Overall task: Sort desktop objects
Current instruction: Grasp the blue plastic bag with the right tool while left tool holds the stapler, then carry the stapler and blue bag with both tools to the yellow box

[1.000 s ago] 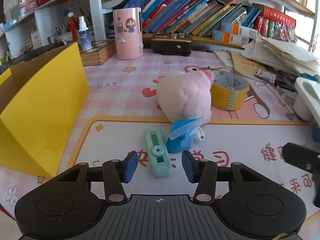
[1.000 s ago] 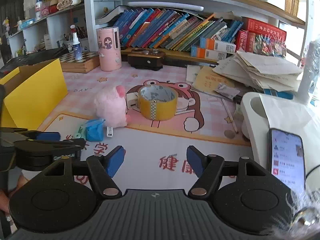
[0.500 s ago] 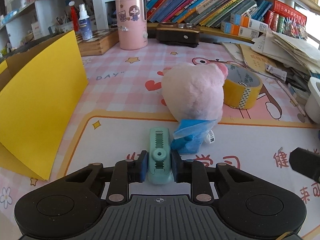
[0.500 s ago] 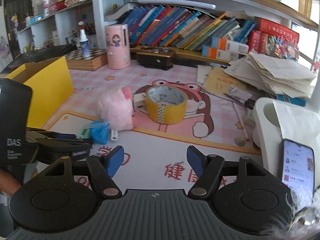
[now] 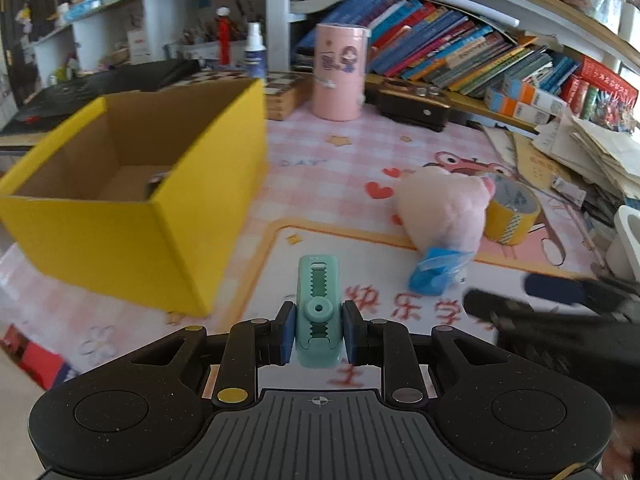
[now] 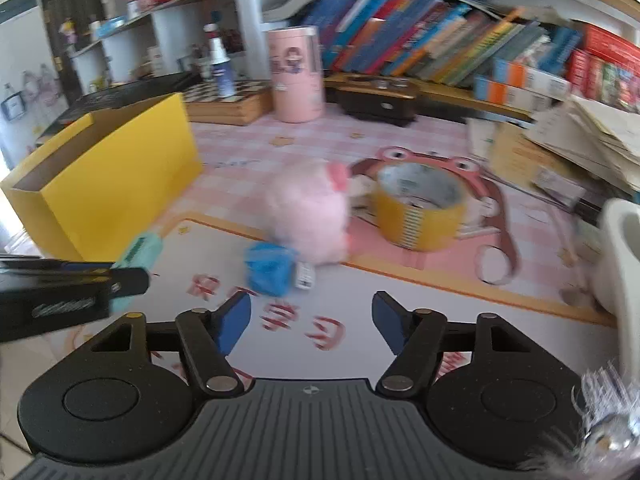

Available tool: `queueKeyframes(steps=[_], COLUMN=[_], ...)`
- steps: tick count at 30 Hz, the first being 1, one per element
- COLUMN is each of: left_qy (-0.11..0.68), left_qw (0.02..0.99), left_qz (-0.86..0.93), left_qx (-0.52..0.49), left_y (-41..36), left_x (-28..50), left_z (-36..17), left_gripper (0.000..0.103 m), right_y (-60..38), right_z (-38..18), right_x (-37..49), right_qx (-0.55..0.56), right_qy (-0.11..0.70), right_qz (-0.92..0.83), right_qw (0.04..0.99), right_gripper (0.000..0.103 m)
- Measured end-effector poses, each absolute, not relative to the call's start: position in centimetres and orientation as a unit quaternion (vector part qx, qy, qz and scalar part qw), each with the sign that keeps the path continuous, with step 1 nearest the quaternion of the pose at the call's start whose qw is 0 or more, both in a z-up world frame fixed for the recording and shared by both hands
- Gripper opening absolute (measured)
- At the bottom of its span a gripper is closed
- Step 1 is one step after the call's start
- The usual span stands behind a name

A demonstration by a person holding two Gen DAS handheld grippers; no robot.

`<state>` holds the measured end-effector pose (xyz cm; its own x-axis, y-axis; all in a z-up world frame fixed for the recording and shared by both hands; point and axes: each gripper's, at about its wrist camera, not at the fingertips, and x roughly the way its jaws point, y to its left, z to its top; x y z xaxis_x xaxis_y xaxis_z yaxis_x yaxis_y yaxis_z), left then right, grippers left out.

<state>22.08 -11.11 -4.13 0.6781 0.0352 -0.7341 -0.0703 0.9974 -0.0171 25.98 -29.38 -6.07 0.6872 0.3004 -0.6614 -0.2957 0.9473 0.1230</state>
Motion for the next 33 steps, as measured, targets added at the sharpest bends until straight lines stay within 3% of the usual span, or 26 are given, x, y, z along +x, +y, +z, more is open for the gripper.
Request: queueKeyframes(steps=[1,3,17,18,19,33], left_qy=[0.400,0.400,0.395,0.395,0.394,0.381], left_qw=[0.916,0.916,0.918,0.918,0.919,0.924], left_qz=[0.034,0.039,0.038,0.037,0.036,-0.005], left_qx=[-0.019,-0.014,-0.004,-0.005,-0.005,-0.014], left_y=[-10.9,-10.7,-11.0,-11.1,-11.1,-11.6], left_x=[21.7,21.2,19.4,19.4,19.3,18.6], left_z=[-4.0,-3.8,-3.8,-3.8,-3.8,-3.6], left_gripper=[0.023,0.023,0.023,0.023,0.023,0.023], right_y=[-29.0,-28.2,-24.6,-24.6,-24.6,-29.0], right_z=[-6.2,-6.6,-9.8,-9.8,-9.8,-7.2], right_x=[26.3,27.1,30.3,30.3,30.3,24.9], right_qx=[0.005,0.010,-0.038,-0.040,-0.044,-0.021], right_qy=[0.362,0.362,0.367,0.365,0.363,0.379], right_qz=[0.169,0.179,0.166,0.165,0.164,0.168], right_qw=[0.917,0.915,0.915,0.915,0.916,0.910], right_gripper=[0.053,0.050,0.044,0.042,0.033,0.032])
